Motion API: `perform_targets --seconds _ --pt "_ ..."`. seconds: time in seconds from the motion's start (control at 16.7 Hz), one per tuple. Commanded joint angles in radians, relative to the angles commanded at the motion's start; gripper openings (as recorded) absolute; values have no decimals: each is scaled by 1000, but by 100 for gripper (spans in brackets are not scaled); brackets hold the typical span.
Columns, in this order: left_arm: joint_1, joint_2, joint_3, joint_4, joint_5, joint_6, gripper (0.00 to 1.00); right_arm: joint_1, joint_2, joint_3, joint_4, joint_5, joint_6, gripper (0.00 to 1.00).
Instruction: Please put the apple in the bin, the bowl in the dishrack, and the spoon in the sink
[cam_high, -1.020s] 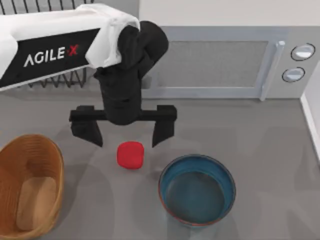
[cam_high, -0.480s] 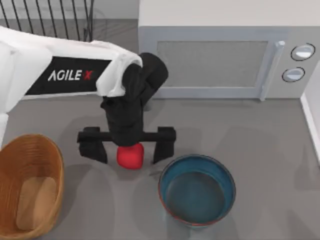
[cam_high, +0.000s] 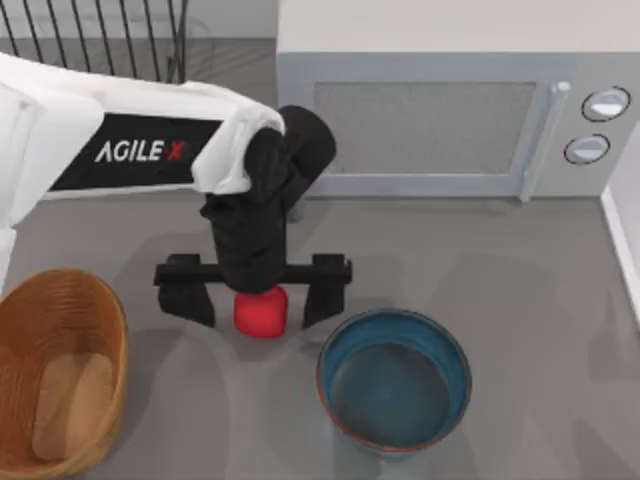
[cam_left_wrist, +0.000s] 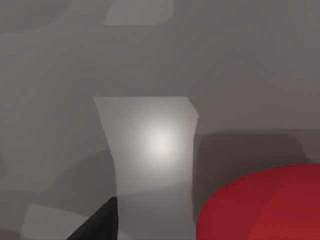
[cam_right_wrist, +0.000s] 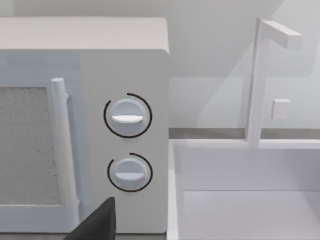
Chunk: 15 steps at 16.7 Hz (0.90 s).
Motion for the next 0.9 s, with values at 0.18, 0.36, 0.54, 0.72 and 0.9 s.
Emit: perform_targets --seconds 0.18,0.36,0.54,0.72,0.9 --pt "0 0 0 0 0 0 47 0 0 0 0 0 0 100" --pt "0 0 0 0 0 0 25 0 0 0 0 0 0 100" --pt "0 0 0 0 0 0 2 0 0 0 0 0 0 100" --pt "0 0 0 0 0 0 0 0 0 0 0 0 0 100" --pt "0 0 0 0 0 0 0 0 0 0 0 0 0 100"
